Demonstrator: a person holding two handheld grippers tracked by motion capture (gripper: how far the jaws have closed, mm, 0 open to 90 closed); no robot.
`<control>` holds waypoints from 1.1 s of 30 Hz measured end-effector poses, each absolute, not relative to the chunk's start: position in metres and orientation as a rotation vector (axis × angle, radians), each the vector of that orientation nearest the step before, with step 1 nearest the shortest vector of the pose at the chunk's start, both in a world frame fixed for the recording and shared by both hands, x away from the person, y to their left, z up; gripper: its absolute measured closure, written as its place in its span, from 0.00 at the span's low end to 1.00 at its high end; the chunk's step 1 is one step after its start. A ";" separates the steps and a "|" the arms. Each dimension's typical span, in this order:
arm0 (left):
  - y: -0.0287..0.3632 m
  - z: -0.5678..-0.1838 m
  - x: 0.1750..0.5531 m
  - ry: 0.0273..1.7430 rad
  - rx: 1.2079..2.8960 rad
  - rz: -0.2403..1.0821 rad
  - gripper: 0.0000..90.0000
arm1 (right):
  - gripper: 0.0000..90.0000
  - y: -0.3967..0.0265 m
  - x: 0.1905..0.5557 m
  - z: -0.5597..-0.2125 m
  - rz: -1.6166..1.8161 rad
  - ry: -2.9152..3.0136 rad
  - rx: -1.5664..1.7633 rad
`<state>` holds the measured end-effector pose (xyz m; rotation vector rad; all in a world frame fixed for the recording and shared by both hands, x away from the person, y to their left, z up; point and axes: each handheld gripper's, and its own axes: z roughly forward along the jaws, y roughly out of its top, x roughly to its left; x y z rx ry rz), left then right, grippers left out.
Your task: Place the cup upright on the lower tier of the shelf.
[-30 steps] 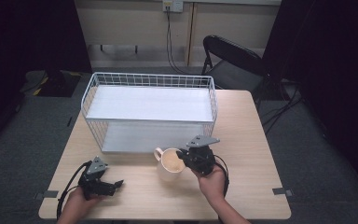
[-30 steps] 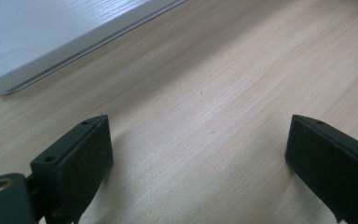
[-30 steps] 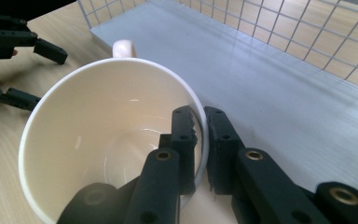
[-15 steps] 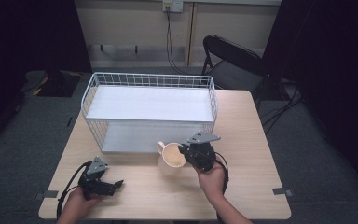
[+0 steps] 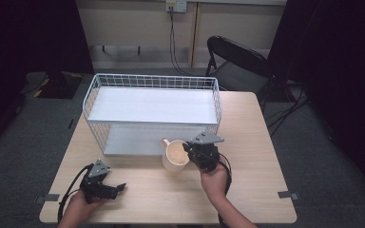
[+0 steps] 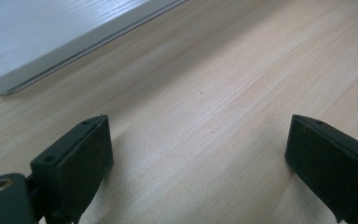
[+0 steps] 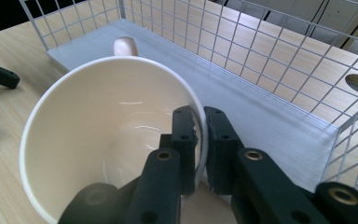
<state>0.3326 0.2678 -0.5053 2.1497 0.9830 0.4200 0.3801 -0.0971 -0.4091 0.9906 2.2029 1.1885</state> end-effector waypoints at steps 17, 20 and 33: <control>0.268 -0.505 0.333 0.982 2.150 0.421 0.08 | 0.93 -0.098 0.387 -0.409 1.147 2.116 0.999; 0.268 -0.505 0.333 0.984 2.149 0.420 0.08 | 0.93 -0.098 0.388 -0.410 1.143 2.110 1.002; 0.268 -0.505 0.333 0.980 2.152 0.421 0.08 | 0.93 -0.096 0.392 -0.413 1.122 2.061 0.989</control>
